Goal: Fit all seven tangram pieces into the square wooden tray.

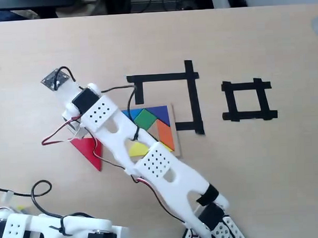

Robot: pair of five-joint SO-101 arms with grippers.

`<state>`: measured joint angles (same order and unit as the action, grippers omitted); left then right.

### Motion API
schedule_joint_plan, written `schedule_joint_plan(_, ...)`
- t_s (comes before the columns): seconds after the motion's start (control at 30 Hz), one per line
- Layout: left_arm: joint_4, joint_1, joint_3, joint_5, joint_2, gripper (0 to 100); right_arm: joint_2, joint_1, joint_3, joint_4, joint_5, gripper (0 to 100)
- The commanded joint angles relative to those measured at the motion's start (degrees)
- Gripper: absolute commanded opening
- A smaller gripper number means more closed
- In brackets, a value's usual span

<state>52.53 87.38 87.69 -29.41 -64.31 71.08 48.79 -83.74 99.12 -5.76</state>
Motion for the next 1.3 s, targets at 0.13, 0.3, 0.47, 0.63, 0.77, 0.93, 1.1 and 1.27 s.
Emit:
schedule_joint_plan(0.13, -0.7, -0.3, 0.2, -0.1, 0.1, 26, -11.0, 1.7, 12.5, 2.2, -4.6, 22.1)
schedule_joint_plan(0.3, -0.7, -0.3, 0.2, -0.1, 0.1, 26, -22.4, 5.0, 28.4, 1.8, -6.9, 22.1)
schedule_joint_plan(0.47, -0.7, -0.4, 0.2, -0.1, 0.1, 26, -29.3, 6.5, 39.6, -4.9, -7.2, 22.0)
schedule_joint_plan(0.63, -0.7, -0.5, 0.2, -0.1, 0.1, 26, -27.3, 5.5, 46.0, -15.9, -7.3, 23.0)
schedule_joint_plan(0.77, -0.7, -0.5, 0.2, -0.1, 0.1, 26, -27.3, 3.3, 42.9, -13.0, -11.3, 30.2)
schedule_joint_plan(0.93, -0.7, -0.6, 0.2, -0.1, 0.1, 26, -27.1, 1.2, 35.3, -5.9, -13.9, 41.6)
schedule_joint_plan(1.1, -0.7, -0.6, 0.2, -0.1, 0.1, 26, -24.1, 4.0, 32.1, -2.8, -17.2, 43.3)
schedule_joint_plan(1.27, -0.7, -0.6, 0.2, 0.1, 0.1, 26, -20.4, 10.6, 28.9, -1.6, -13.3, 37.7)
